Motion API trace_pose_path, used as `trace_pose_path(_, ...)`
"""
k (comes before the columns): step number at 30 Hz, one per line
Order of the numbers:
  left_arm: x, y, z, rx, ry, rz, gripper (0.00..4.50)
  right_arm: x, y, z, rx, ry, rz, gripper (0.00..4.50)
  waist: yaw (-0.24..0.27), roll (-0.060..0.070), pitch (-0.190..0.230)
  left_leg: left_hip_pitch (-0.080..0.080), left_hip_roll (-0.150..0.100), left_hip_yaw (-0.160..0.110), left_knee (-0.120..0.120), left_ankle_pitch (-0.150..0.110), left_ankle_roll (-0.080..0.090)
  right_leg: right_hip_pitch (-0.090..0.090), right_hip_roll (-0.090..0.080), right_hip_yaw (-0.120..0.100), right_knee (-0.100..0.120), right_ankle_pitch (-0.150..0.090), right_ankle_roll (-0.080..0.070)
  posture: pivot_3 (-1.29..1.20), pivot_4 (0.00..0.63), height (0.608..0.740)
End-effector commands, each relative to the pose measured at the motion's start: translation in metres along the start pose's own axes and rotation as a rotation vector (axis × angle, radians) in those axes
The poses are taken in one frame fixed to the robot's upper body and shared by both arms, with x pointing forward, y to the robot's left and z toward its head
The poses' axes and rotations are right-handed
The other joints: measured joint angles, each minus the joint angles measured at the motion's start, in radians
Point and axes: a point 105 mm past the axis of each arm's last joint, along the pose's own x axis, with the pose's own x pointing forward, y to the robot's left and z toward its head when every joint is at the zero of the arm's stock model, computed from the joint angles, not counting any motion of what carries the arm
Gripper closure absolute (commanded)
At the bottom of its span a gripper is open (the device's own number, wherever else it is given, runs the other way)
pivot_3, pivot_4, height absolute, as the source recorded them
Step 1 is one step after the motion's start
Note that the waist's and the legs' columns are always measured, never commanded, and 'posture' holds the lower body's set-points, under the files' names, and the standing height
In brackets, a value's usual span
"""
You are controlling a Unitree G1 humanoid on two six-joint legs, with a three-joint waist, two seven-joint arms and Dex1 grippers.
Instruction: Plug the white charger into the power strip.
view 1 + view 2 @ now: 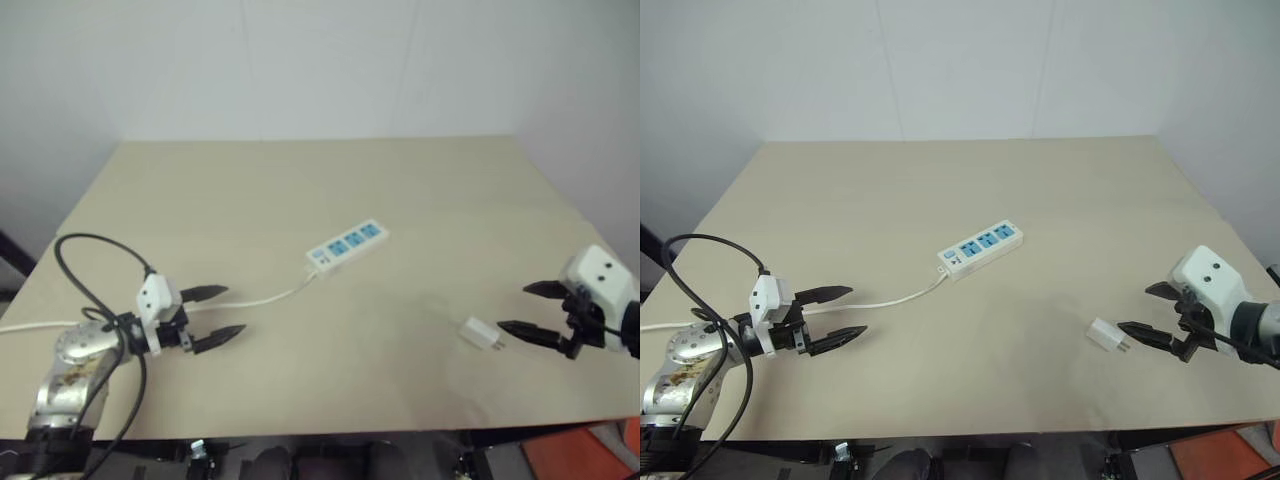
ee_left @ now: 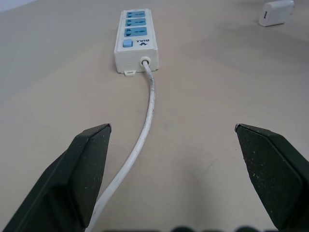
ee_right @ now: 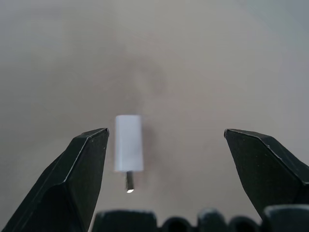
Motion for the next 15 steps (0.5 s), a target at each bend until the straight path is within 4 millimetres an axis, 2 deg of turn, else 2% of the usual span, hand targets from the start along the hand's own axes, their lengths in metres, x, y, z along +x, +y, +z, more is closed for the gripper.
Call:
trace_pose_path(1,0.0001,0.0039,0.0132,0.038,-0.021,-0.001,0.02,-0.0111,-0.0086,0.0140,-0.095,-0.059,-0.071,0.00,0.001,0.000,0.000,0.000,0.000,0.000,0.000,0.000,0.000,0.000,0.000,0.000,0.000,0.000,0.000,0.00,0.150,0.740)
trace_pose_path(9,-0.0011,0.0060,0.0147,0.045,-0.008,-0.003,0.02,-0.0072,-0.0042,0.0154,-0.157,-0.121,-0.078,0.00,0.000,0.000,0.000,0.000,0.000,0.000,0.000,0.000,0.000,0.000,0.000,0.000,0.000,0.000,0.000,0.00,0.150,0.740)
trace_pose_path(15,-0.0047,0.0053,0.0131,0.049,0.011,0.004,0.02,-0.0030,-0.0015,0.0096,-0.149,-0.092,-0.059,0.00,0.001,0.000,0.000,0.000,0.000,0.000,0.000,0.000,0.000,0.000,0.000,0.000,0.000,0.000,0.000,0.00,0.150,0.740)
